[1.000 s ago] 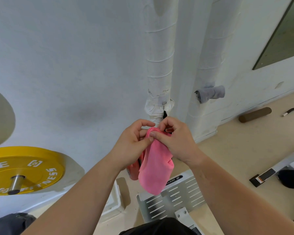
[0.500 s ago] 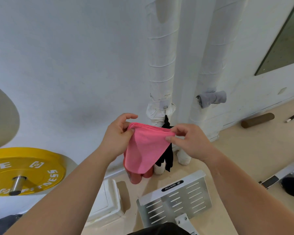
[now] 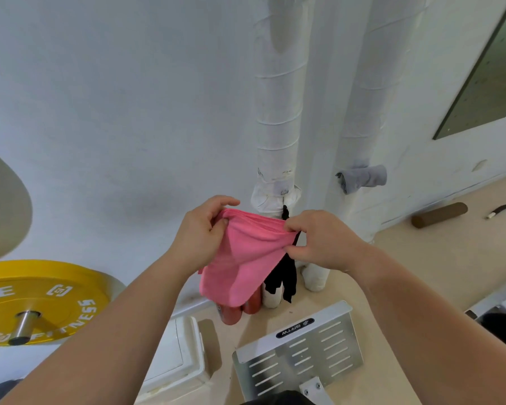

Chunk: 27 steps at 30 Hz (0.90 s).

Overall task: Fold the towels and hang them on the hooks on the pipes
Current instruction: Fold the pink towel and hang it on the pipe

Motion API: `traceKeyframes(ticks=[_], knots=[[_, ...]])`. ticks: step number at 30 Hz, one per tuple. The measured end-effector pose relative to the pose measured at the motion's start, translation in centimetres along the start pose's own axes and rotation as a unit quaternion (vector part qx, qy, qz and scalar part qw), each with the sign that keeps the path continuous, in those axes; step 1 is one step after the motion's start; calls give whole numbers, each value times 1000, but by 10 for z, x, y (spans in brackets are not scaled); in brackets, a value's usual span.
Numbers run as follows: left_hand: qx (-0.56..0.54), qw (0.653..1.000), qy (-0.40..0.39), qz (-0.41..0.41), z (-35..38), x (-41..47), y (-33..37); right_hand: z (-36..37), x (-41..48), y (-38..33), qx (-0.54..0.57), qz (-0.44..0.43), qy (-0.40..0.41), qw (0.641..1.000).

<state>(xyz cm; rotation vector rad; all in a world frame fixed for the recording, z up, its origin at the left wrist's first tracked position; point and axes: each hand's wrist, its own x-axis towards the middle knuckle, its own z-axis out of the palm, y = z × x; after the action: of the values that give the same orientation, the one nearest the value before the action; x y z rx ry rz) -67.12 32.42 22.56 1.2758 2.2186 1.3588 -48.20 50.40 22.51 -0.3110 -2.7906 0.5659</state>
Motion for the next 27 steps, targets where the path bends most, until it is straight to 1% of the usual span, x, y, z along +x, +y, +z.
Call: traceKeyframes(ticks=[2,4,7,9,12,14,16,17,18,20,21,24,27], knots=[[7,1000,-20,-16,2,-3,-10,-3,2,-2,54,12,33,998],[-10,998,-39,-41,7,-7,-14,-4,3,-7,120,31,66,990],[-101,991,-36,-75,14,-9,-9,2,2,-8,205,72,127,968],[-159,983,-33,-81,14,-7,-2,3,0,-7,288,111,145,940],[-200,978,-16,-65,12,-1,11,-2,-2,-6,417,150,168,881],[-218,974,6,-58,10,4,22,-7,0,-7,463,167,207,845],[-215,975,17,-53,9,10,31,-11,4,-9,484,183,242,821],[-210,976,17,-52,9,14,33,-12,7,-9,481,188,253,818],[-205,977,17,-55,10,17,34,-12,10,-10,469,188,260,823],[-205,976,21,-64,12,22,35,-11,14,-11,428,183,260,846],[-207,976,27,-65,13,24,35,-10,15,-11,413,183,256,855],[-201,977,48,-46,18,25,33,-9,15,-14,400,184,245,864],[-228,970,70,-53,20,24,33,-5,12,-10,391,173,206,880]])
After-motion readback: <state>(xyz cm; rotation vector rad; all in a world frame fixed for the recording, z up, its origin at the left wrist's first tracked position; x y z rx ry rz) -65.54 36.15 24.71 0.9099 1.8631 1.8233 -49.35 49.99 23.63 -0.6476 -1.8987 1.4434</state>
